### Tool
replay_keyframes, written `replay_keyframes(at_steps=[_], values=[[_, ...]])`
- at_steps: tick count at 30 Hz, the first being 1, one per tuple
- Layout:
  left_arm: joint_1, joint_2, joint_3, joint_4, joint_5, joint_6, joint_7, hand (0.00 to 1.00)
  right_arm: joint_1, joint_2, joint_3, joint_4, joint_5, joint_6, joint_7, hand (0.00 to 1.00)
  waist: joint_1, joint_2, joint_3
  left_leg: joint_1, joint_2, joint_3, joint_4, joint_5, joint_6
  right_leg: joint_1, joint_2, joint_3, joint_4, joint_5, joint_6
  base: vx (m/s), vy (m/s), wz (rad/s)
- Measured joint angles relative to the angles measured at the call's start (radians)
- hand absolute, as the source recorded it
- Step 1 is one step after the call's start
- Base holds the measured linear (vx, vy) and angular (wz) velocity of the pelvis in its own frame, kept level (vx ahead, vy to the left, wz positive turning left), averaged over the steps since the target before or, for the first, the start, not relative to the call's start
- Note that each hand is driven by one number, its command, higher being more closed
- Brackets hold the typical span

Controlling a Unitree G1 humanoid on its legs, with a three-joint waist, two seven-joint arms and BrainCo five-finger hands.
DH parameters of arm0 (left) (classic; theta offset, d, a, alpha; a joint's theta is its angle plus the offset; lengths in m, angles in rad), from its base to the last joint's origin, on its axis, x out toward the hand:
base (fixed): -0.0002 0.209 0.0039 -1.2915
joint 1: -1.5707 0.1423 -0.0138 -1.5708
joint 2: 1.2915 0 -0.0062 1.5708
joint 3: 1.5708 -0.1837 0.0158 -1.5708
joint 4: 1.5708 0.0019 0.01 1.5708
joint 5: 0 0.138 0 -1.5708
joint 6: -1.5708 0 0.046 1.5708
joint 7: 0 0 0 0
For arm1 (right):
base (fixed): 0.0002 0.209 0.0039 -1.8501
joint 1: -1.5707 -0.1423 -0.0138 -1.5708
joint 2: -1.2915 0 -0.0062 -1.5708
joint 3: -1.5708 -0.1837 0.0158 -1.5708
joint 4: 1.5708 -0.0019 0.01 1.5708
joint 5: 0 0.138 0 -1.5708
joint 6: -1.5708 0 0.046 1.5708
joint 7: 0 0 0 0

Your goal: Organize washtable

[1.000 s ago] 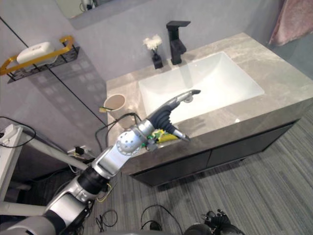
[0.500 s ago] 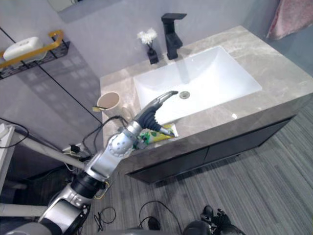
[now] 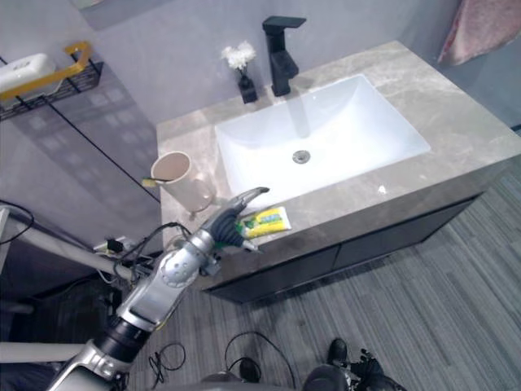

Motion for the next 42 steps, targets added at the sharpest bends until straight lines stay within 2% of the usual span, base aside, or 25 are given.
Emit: replay_keyframes(at_steps=[4,18,19,27,31,37,39,42], values=[[0.031,0.001,0.033,0.000,0.029,0.000,0.005,0.00,0.006,0.000,0.023,-0.033,0.000,-0.002,0.000,0.00,-0.002,-0.001,0.010,-0.001,0.003,0.000,0.000,-0.004,-0.006,0.000,0.003,0.000,-0.003,0.001,0.001,0.02,-0.005,-0.01],[0.047,-0.003,0.048,0.003,0.107,-0.003,0.051,0.00,0.006,-0.001,0.038,-0.044,-0.002,-0.004,0.000,0.00,0.002,-0.003,0.017,-0.004,0.019,0.004,0.022,-0.025,-0.012,0.000,0.016,0.008,-0.003,-0.004,-0.007,0.01,-0.007,-0.02],[0.050,-0.003,0.048,0.003,0.108,-0.003,0.054,1.00,0.006,-0.001,0.039,-0.047,-0.002,-0.004,0.000,0.00,0.003,-0.003,0.017,-0.004,0.020,0.005,0.023,-0.026,-0.013,0.000,0.017,0.008,-0.003,-0.004,-0.007,0.00,0.000,0.00],[0.052,-0.013,0.083,0.005,0.176,-0.011,0.104,1.00,0.009,-0.003,0.059,-0.074,-0.001,-0.006,-0.001,0.00,0.002,0.001,0.024,-0.004,0.029,0.007,0.025,-0.027,-0.016,-0.002,0.026,0.012,-0.004,-0.005,-0.008,0.00,0.000,0.00],[0.046,-0.013,0.081,0.033,0.242,-0.052,0.138,1.00,0.007,-0.008,0.069,-0.077,-0.001,-0.007,-0.003,0.00,0.003,0.001,0.028,-0.006,0.030,0.008,0.026,-0.029,-0.019,-0.005,0.028,0.014,-0.005,-0.005,-0.008,0.00,0.000,0.00],[0.002,0.023,0.043,0.085,0.402,-0.126,0.223,1.00,0.004,-0.014,0.098,-0.108,-0.001,-0.040,-0.013,0.00,0.004,0.000,0.047,-0.027,0.032,0.006,0.038,-0.030,-0.020,-0.023,0.028,0.017,-0.002,-0.004,-0.009,0.00,0.000,0.00],[-0.017,0.053,0.024,0.099,0.426,-0.149,0.242,1.00,0.003,-0.017,0.108,-0.113,0.000,-0.046,-0.030,0.00,0.002,-0.003,0.054,-0.031,0.032,0.006,0.040,-0.032,-0.022,-0.028,0.028,0.020,0.000,-0.004,-0.009,0.00,-0.012,-0.05],[-0.017,0.078,0.018,0.098,0.431,-0.180,0.252,1.00,0.003,-0.025,0.114,-0.113,0.001,-0.053,-0.047,0.00,0.001,0.010,0.060,-0.042,0.037,0.006,0.062,-0.047,-0.024,-0.037,0.030,0.031,0.004,-0.004,-0.009,0.01,-0.007,-0.10]])
